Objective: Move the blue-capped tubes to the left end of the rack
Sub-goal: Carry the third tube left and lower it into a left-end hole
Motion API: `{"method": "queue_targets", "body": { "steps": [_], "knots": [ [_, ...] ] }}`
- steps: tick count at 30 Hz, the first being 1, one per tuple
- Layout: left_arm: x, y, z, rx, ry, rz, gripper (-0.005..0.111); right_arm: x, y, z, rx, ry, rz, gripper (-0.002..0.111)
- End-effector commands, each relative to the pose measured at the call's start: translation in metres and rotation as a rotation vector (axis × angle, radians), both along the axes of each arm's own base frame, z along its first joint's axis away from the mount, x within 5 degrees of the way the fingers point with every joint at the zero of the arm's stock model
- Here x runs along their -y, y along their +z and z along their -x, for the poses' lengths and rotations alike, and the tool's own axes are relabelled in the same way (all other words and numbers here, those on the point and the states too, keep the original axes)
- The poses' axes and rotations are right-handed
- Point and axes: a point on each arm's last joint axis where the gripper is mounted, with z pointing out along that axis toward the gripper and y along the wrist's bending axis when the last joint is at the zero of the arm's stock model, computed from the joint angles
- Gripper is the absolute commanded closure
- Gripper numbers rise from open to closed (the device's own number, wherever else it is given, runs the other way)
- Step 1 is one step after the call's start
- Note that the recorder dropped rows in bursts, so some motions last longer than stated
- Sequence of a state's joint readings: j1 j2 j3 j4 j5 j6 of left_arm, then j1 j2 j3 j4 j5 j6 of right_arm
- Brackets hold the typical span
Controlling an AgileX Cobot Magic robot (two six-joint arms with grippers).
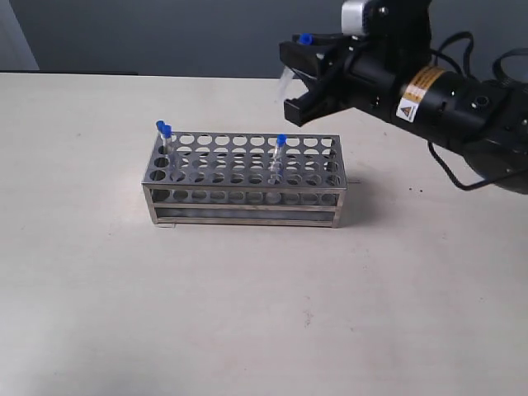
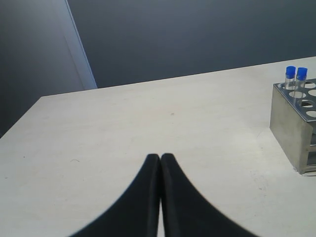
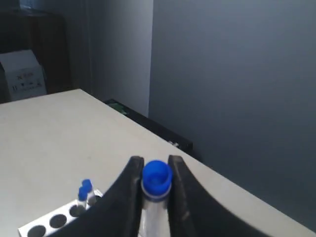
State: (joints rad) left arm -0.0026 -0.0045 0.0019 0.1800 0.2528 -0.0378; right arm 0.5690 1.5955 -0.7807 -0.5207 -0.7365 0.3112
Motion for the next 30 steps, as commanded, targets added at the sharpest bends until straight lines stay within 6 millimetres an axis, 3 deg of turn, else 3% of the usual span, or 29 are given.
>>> {"method": "queue_targets", "body": {
  "steps": [1, 11, 17, 24, 30],
  "knots": [
    [0.001, 0.002, 0.000, 0.011, -0.009, 0.006, 0.106, -0.028, 0.012, 0.001, 0.000, 0.083, 0.026, 0.109],
    [0.001, 0.002, 0.000, 0.011, -0.009, 0.006, 0.106, -0.104, -0.022, -0.007, -0.047, 0.222, 0.049, 0.109],
    [0.001, 0.002, 0.000, 0.011, -0.009, 0.006, 0.106, -0.135, -0.051, -0.009, -0.090, 0.257, 0.111, 0.109],
    [0.001, 0.002, 0.000, 0.011, -0.009, 0.006, 0.106, -0.144, -0.070, -0.013, -0.116, 0.265, 0.142, 0.109],
    [0.001, 0.002, 0.000, 0.011, -0.009, 0.006, 0.106, -0.150, -0.073, -0.020, -0.114, 0.255, 0.157, 0.109]
  ]
}}
